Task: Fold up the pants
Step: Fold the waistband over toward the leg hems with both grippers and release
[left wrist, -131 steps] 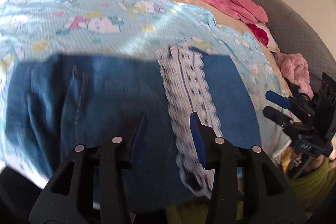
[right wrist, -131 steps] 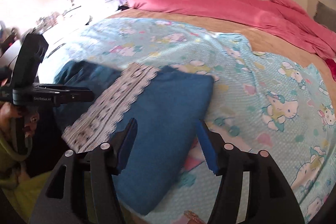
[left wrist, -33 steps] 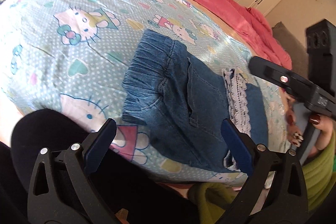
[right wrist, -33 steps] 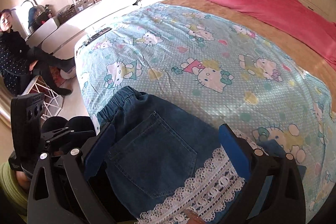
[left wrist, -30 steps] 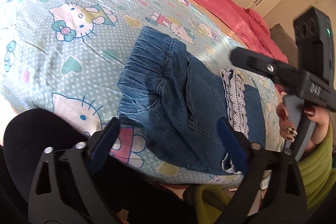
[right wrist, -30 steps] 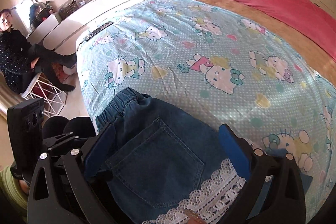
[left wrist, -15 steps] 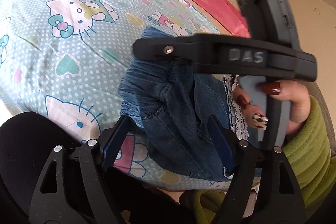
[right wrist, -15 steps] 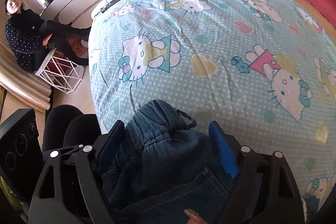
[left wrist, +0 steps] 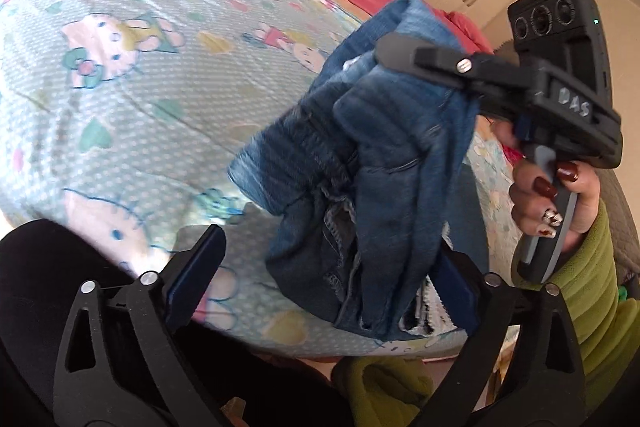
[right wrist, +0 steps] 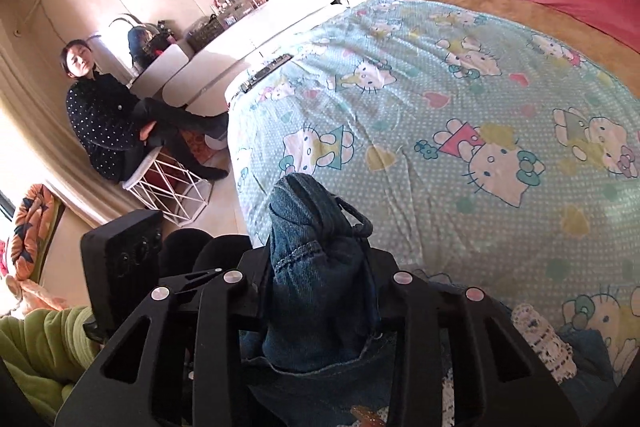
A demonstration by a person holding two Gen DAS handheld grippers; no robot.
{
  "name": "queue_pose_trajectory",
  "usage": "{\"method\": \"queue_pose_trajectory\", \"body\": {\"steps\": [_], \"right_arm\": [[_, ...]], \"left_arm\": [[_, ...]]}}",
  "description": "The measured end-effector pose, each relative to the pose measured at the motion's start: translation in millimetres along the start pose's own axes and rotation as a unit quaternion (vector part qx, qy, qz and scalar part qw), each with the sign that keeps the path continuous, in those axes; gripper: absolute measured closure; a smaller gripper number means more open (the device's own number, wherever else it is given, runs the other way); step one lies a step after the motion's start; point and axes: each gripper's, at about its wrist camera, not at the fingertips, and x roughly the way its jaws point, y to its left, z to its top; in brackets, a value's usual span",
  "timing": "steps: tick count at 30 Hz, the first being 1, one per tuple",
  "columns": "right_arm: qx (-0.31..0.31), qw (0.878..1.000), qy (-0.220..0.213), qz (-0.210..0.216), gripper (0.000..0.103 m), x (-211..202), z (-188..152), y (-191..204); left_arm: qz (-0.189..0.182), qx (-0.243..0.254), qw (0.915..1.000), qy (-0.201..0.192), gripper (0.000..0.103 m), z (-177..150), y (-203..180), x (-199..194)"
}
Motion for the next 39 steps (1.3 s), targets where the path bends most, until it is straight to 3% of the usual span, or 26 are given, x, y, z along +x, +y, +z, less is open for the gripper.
{"method": "queue_pose_trajectory", "body": {"steps": [5,9,12,14,21,25,29,30,33,39], "right_arm": [[-0.001,0.999,-0.038,-0.001,0.07,-44.3,-13.3,-7.6],[0.015,0.998,-0.066,-0.016,0.068,-79.2,-29.2,-25.7],[0.04,0.995,-0.084,-0.031,0.056,-103.6,-49.0,-45.4],[0.068,0.991,-0.098,-0.059,0.037,-121.5,-66.3,-62.3],[0.164,0.97,-0.111,-0.142,0.027,-159.7,-130.6,-103.9],[0.194,0.964,-0.098,-0.151,0.017,-156.7,-161.0,-97.6],[0.203,0.966,-0.071,-0.144,0.013,-135.6,-167.0,-83.4],[0.202,0.966,-0.055,-0.154,0.013,-126.2,-167.2,-82.9],[0.175,0.967,-0.031,-0.182,0.043,-107.4,-168.0,-81.7],[0.193,0.963,-0.058,-0.179,0.035,-130.6,-170.0,-84.7]], "left_arm": [[-0.07,-0.002,0.9973,0.021,0.011,4.7,-21.6,23.4],[-0.11,0.05,0.9926,0.014,0.016,3.5,-63.8,24.3],[-0.138,0.093,0.9859,0.014,0.016,-0.5,-93.7,22.1],[-0.145,0.131,0.9803,0.027,0.016,-8.5,-115.6,26.3],[-0.142,0.211,0.9632,0.087,0.016,-40.6,-155.2,53.9],[-0.117,0.255,0.9547,0.099,0.014,-55.6,-167.4,49.6],[-0.096,0.264,0.9532,0.111,0.012,-65.9,-167.4,57.2],[-0.09,0.266,0.9533,0.112,0.012,-69.0,-171.7,61.8],[-0.075,0.272,0.9535,0.107,0.012,-69.5,-169.7,60.7],[-0.046,0.271,0.9575,0.086,0.011,-61.4,-171.2,53.4]]}}
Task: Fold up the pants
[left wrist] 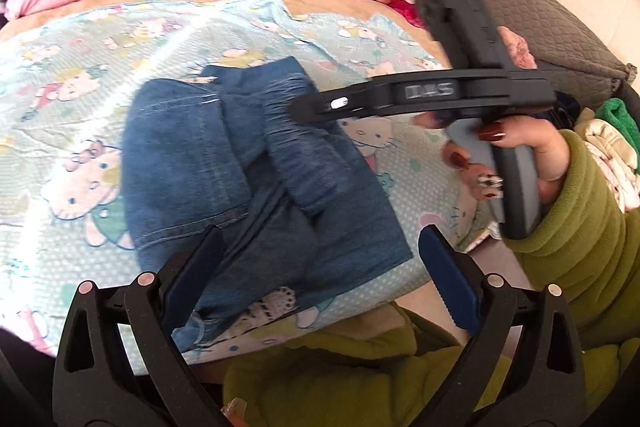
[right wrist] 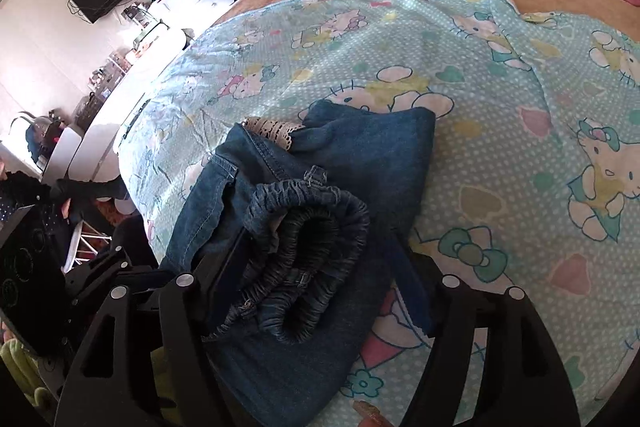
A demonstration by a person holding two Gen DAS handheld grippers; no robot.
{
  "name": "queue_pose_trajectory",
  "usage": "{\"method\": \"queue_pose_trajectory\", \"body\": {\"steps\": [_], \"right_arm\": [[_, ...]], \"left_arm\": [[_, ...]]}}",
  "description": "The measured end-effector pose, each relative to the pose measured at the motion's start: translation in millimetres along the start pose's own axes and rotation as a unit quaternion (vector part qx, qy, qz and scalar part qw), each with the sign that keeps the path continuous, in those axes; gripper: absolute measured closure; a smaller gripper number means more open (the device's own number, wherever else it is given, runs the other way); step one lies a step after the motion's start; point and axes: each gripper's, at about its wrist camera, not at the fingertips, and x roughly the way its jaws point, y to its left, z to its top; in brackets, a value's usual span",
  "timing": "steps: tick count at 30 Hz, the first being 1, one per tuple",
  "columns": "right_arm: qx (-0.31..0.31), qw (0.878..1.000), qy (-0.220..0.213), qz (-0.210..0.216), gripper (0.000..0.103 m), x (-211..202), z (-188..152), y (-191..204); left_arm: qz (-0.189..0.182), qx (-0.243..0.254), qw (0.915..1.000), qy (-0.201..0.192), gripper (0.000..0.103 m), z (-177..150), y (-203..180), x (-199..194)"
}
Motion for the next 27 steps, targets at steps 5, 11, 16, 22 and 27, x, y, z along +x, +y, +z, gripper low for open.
{"method": "queue_pose_trajectory", "body": {"steps": [5,11,16,22,27], "right_arm": [[0.0,0.999,-0.039,-0.009,0.026,-29.3,-3.7,0.0],[-0.009,0.997,-0.075,-0.013,0.022,-55.2,-14.7,6.1],[-0.01,0.996,-0.09,-0.017,0.022,-71.3,-27.4,8.3],[-0.02,0.994,-0.105,-0.017,0.022,-83.8,-30.6,13.8],[-0.06,0.993,-0.104,-0.019,0.011,-87.9,-38.5,32.0]], "left_arm": [[0.02,-0.003,0.9998,-0.006,0.01,-0.3,7.4,-9.2],[0.036,-0.007,0.9993,-0.013,0.01,-5.6,5.5,-18.0],[0.047,-0.008,0.9986,-0.022,0.01,-4.3,7.3,-26.3],[0.066,-0.019,0.9971,-0.033,0.01,-4.1,11.7,-38.7],[0.086,-0.047,0.9943,-0.042,0.01,-4.3,28.2,-46.1]]}}
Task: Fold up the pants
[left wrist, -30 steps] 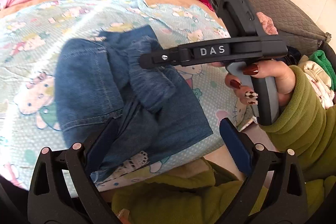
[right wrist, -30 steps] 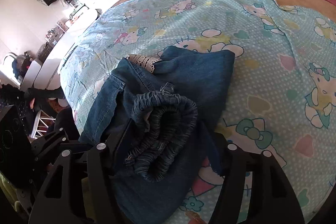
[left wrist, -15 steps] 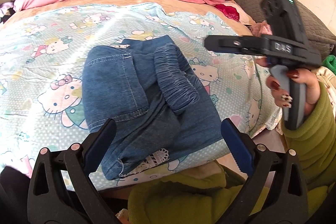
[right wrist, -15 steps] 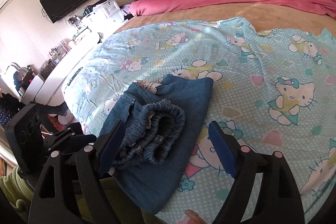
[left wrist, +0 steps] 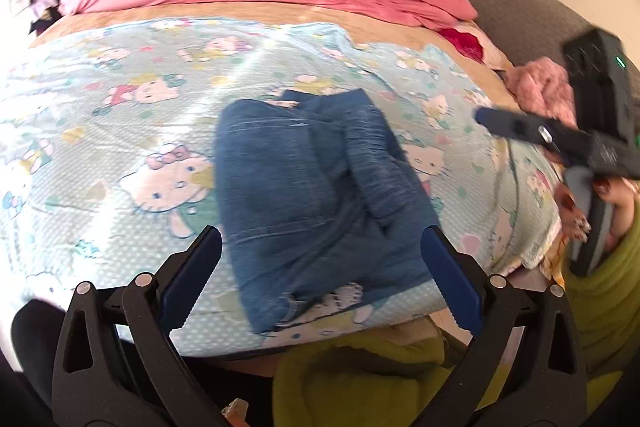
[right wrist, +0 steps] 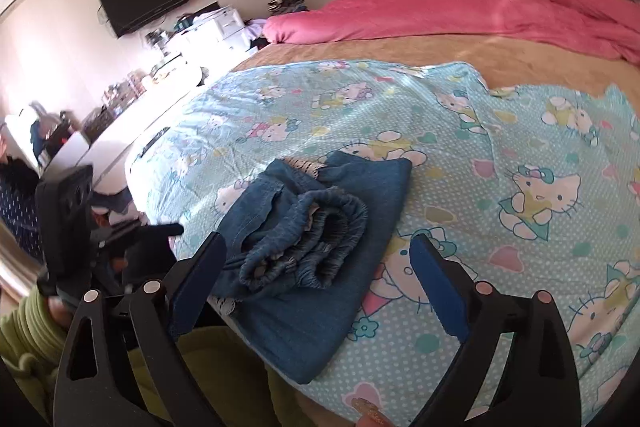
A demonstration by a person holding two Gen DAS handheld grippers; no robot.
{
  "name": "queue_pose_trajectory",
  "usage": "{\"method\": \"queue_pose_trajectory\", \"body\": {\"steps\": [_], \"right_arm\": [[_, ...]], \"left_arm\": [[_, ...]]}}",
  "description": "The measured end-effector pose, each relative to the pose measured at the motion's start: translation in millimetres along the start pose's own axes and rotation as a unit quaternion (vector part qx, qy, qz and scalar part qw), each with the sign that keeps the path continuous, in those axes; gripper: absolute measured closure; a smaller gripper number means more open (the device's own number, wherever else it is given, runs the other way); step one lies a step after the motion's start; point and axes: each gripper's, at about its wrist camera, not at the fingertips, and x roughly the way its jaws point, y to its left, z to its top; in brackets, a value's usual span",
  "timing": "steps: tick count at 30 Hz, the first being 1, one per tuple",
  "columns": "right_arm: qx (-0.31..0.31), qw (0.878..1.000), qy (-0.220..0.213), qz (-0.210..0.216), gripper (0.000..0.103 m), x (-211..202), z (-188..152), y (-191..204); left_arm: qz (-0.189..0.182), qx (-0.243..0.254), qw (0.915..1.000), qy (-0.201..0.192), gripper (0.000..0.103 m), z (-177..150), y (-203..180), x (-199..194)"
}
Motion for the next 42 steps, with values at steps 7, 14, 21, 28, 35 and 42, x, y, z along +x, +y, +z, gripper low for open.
{"method": "queue_pose_trajectory", "body": {"steps": [7,14,21,28,35,42], "right_arm": [[-0.161,0.987,0.01,-0.018,0.011,-3.0,-32.5,60.2],[-0.315,0.948,0.039,0.024,0.027,29.2,-54.2,129.9],[-0.425,0.902,0.074,-0.003,0.056,93.7,-63.2,154.6],[-0.395,0.908,0.129,0.062,0.094,103.4,-68.4,146.7],[-0.329,0.932,0.138,0.067,0.094,107.4,-72.5,129.2],[-0.281,0.949,0.111,0.094,0.09,71.7,-60.5,123.6]], "left_arm": [[0.033,-0.076,0.9965,-0.008,0.01,15.3,54.9,-3.4],[-0.017,-0.08,0.9963,0.027,0.052,31.1,58.9,21.6],[-0.019,-0.059,0.9957,0.069,0.052,41.9,51.6,66.0],[-0.019,-0.076,0.9939,0.077,0.05,36.9,63.9,84.5],[-0.011,-0.068,0.9953,0.068,0.049,36.4,59.9,81.3],[0.016,-0.052,0.9979,0.035,0.044,38.9,52.6,57.9]]}}
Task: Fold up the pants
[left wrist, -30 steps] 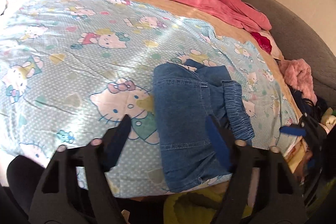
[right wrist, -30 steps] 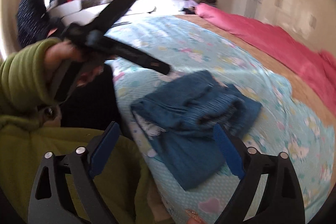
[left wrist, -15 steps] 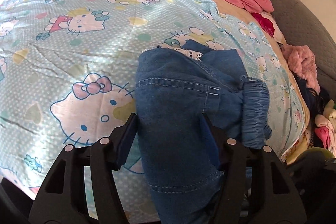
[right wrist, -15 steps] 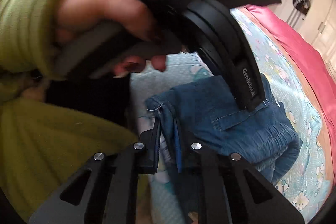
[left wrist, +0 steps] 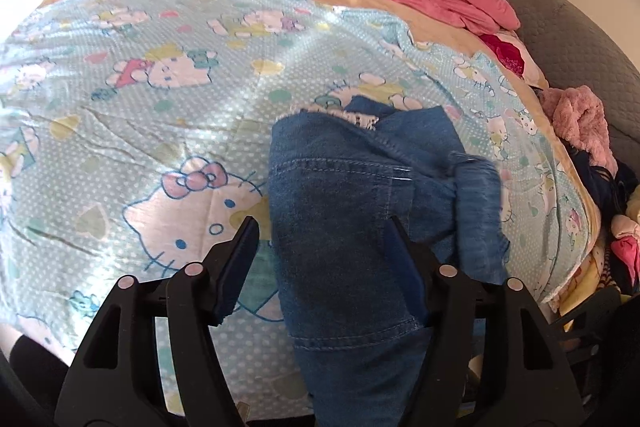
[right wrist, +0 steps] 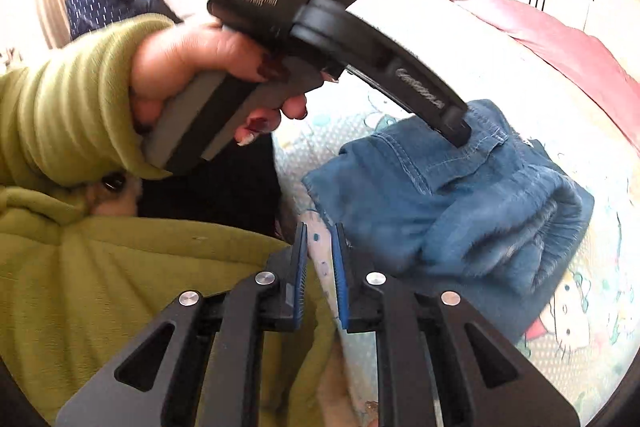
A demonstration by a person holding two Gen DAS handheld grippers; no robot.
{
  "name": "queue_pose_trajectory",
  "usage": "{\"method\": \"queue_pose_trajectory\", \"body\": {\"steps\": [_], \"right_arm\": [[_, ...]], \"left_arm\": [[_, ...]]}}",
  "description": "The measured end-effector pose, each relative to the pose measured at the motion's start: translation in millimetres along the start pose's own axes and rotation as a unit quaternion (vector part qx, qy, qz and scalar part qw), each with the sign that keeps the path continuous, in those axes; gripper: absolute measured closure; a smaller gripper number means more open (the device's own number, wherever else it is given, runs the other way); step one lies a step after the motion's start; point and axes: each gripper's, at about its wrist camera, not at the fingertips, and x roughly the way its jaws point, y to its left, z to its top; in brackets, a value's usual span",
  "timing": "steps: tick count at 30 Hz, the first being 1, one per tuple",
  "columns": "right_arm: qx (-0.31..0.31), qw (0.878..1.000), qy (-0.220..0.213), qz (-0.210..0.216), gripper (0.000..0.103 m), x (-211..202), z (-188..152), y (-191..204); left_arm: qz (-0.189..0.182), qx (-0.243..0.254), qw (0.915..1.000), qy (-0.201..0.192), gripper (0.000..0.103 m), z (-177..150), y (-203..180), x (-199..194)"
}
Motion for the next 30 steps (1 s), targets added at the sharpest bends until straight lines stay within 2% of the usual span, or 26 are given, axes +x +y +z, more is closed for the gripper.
{"method": "queue_pose_trajectory", "body": {"steps": [3,6,8,10,12,15,18,22,27,28,29,30], "right_arm": [[0.023,0.999,-0.024,-0.001,0.082,-21.7,-1.2,-2.1],[0.04,0.998,-0.048,-0.011,0.064,-36.5,-1.7,-0.4],[0.052,0.996,-0.067,-0.018,0.057,-53.8,-6.8,-1.2],[0.062,0.994,-0.081,-0.035,0.043,-65.1,-5.6,-4.3],[0.073,0.992,-0.099,-0.041,0.04,-77.2,-2.0,-7.8],[0.083,0.987,-0.122,-0.069,0.028,-94.9,-2.2,-10.8],[0.093,0.98,-0.148,-0.093,0.028,-112.6,-1.4,-13.7],[0.118,0.971,-0.176,-0.111,0.028,-128.9,-5.8,-24.9],[0.139,0.959,-0.195,-0.154,0.027,-142.4,-6.5,-34.1],[0.144,0.956,-0.196,-0.161,0.012,-144.4,-6.7,-36.3],[0.15,0.953,-0.199,-0.171,0.006,-146.5,-7.4,-37.9],[0.157,0.949,-0.205,-0.181,0.005,-149.0,-8.6,-39.3]], "left_arm": [[0.009,0.004,0.9998,-0.019,0.041,1.0,-2.5,-14.9],[0.017,0.01,0.999,-0.039,0.034,1.6,-6.4,-30.3],[0.02,0.013,0.9984,-0.051,0.031,1.9,-9.2,-40.9],[0.022,0.017,0.9977,-0.061,0.027,1.2,-12.2,-49.5],[0.025,0.021,0.997,-0.071,0.022,0.6,-16.2,-57.5],[0.032,0.028,0.9958,-0.081,0.02,-1.0,-21.5,-65.9],[0.036,0.031,0.9948,-0.09,0.012,-3.4,-25.5,-72.8],[0.041,0.035,0.9936,-0.099,0.01,-5.6,-29.6,-81.8],[0.047,0.039,0.9914,-0.115,0.01,-8.5,-34.2,-94.8],[0.049,0.039,0.9911,-0.118,0.01,-8.9,-34.8,-97.1],[0.05,0.038,0.9909,-0.119,0.01,-9.5,-35.4,-98.9],[0.051,0.039,0.9905,-0.122,0.01,-10.0,-36.1,-101.1]]}}
